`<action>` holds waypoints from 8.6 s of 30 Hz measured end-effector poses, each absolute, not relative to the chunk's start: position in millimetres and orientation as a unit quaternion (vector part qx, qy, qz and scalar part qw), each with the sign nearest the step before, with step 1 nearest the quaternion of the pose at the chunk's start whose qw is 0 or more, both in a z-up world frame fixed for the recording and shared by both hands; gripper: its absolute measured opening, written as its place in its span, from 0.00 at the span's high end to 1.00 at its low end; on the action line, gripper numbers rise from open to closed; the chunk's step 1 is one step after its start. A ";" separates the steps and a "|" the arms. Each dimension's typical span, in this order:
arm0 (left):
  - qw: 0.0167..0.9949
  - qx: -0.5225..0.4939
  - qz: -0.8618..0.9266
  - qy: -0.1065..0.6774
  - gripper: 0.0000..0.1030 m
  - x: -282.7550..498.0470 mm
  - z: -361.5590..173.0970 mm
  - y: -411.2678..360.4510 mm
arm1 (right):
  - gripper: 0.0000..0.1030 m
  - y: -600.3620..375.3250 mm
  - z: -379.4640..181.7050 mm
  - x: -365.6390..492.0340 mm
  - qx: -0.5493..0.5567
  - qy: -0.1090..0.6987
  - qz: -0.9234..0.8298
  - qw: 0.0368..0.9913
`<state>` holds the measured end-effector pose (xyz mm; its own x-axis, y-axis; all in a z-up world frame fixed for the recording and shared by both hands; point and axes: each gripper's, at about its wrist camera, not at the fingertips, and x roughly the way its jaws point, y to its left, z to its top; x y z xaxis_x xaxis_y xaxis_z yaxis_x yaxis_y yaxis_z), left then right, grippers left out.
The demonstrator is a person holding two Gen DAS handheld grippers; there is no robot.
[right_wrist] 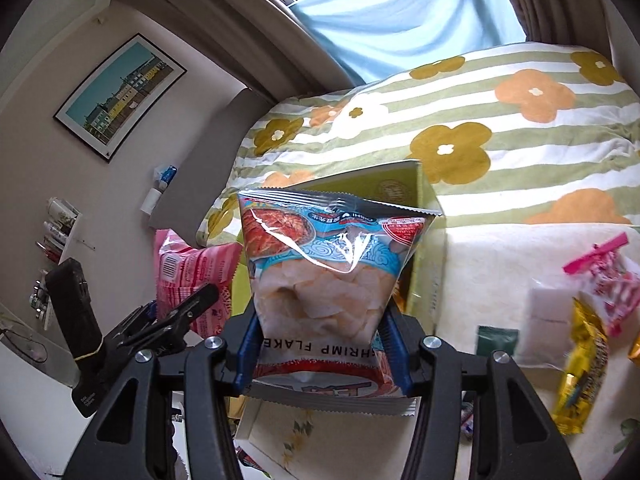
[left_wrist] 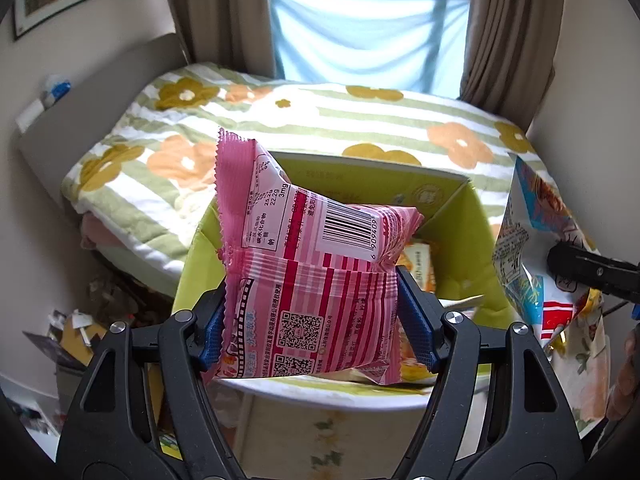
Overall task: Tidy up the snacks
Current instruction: 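Carry both packets over the box and release them inside, then withdraw both tools from the box toward the yellow chip bags, then grip the yellow chip bag with the left tool while the right tool grips the yellow-brown chip bag, then carry both chip bags over the box and release them inside, then withdraw both tools from the box toward the chocolate bar and white packet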
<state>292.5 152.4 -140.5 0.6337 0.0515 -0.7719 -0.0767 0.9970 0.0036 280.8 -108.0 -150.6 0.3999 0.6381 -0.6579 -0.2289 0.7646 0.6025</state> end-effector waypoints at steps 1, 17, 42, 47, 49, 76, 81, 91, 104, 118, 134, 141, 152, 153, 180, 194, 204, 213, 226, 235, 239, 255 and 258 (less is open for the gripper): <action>0.900 -0.011 0.032 0.435 0.33 300.3 -146.5 159.9 | 0.52 -99.9 -153.0 284.6 0.212 0.480 0.265 0.809; 0.876 0.023 -0.025 0.481 0.00 325.5 -183.5 197.0 | 0.52 -56.2 -181.4 309.4 0.213 0.520 0.207 0.801; 0.874 -0.003 -0.037 0.485 0.00 316.4 -182.0 197.5 | 0.06 -26.6 -178.4 311.3 0.113 0.513 0.182 0.831; 0.873 -0.009 -0.043 0.486 0.00 312.5 -180.8 198.9 | 0.06 -24.3 -172.5 304.3 0.107 0.507 0.187 0.834; 0.873 -0.008 -0.045 0.485 0.00 311.3 -179.7 199.5 | 0.06 -24.4 -171.0 303.0 0.108 0.509 0.182 0.834; 0.895 -0.015 -0.067 0.441 0.00 261.6 -128.6 62.7 | 0.06 -172.7 -98.9 230.7 0.086 0.430 0.174 0.881; 0.895 -0.007 -0.093 0.436 0.00 251.5 -129.3 -8.0 | 0.06 -244.3 -94.1 215.9 0.081 0.421 0.146 0.891; 0.876 -0.016 -0.129 0.465 0.01 249.0 -162.3 -125.1 | 0.06 -334.7 -112.4 203.2 0.022 0.422 0.123 0.898; 0.837 0.020 -0.134 0.531 0.16 287.4 -252.6 -198.7 | 0.06 -388.6 -184.4 217.1 0.025 0.477 0.118 0.870; 0.813 0.054 -0.115 0.568 0.42 306.2 -304.5 -220.2 | 0.06 -392.4 -230.9 237.2 0.011 0.510 0.143 0.848; 0.820 0.101 -0.131 0.549 0.71 296.0 -297.6 -232.6 | 0.06 -370.7 -263.5 243.9 -0.080 0.537 0.209 0.813; 0.821 0.097 -0.135 0.546 0.71 293.5 -289.4 -231.1 | 0.06 -367.3 -274.7 248.6 -0.105 0.543 0.213 0.806; 0.823 0.096 -0.138 0.543 0.71 290.5 -285.1 -232.4 | 0.06 -355.9 -277.2 252.1 -0.182 0.532 0.260 0.785; 0.824 0.097 -0.138 0.541 0.71 289.8 -283.6 -232.1 | 0.06 -353.3 -278.4 251.9 -0.197 0.531 0.266 0.780; 0.864 0.052 -0.109 0.489 0.71 252.0 -207.4 -185.2 | 0.55 -347.1 -235.8 216.7 -0.196 0.522 0.193 0.807; 0.915 0.023 -0.037 0.401 0.71 264.9 -118.4 -58.1 | 0.55 -270.3 -132.8 229.8 -0.157 0.448 0.197 0.858; 0.906 0.013 -0.012 0.422 0.71 295.2 -120.0 62.8 | 0.55 -142.4 -112.5 267.6 -0.134 0.426 0.240 0.862; 0.882 0.008 -0.032 0.470 0.71 323.9 -155.0 145.7 | 0.55 -51.0 -122.8 306.1 -0.134 0.438 0.246 0.854; 0.872 0.071 -0.078 0.479 0.00 323.9 -189.5 157.9 | 0.55 -8.6 -150.2 327.5 -0.115 0.481 0.209 0.844; 0.873 0.034 -0.057 0.484 0.00 317.2 -182.7 178.1 | 0.55 14.7 -142.8 342.5 -0.132 0.468 0.231 0.843; 0.873 0.030 -0.048 0.484 0.00 316.2 -181.6 183.6 | 0.54 31.2 -141.7 351.7 -0.148 0.453 0.232 0.848; 0.874 0.006 -0.045 0.483 0.00 309.9 -176.4 187.0 | 0.17 22.1 -147.4 334.9 -0.151 0.433 0.231 0.858; 0.875 0.009 -0.050 0.481 0.00 308.9 -173.5 184.6 | 0.17 16.3 -144.1 327.9 -0.140 0.435 0.226 0.860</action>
<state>308.9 184.6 -173.5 0.5319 -0.0782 -0.8432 0.0955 0.9949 -0.0321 327.9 16.3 -144.1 0.5192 0.2661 -0.8121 -0.5105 0.8587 -0.0450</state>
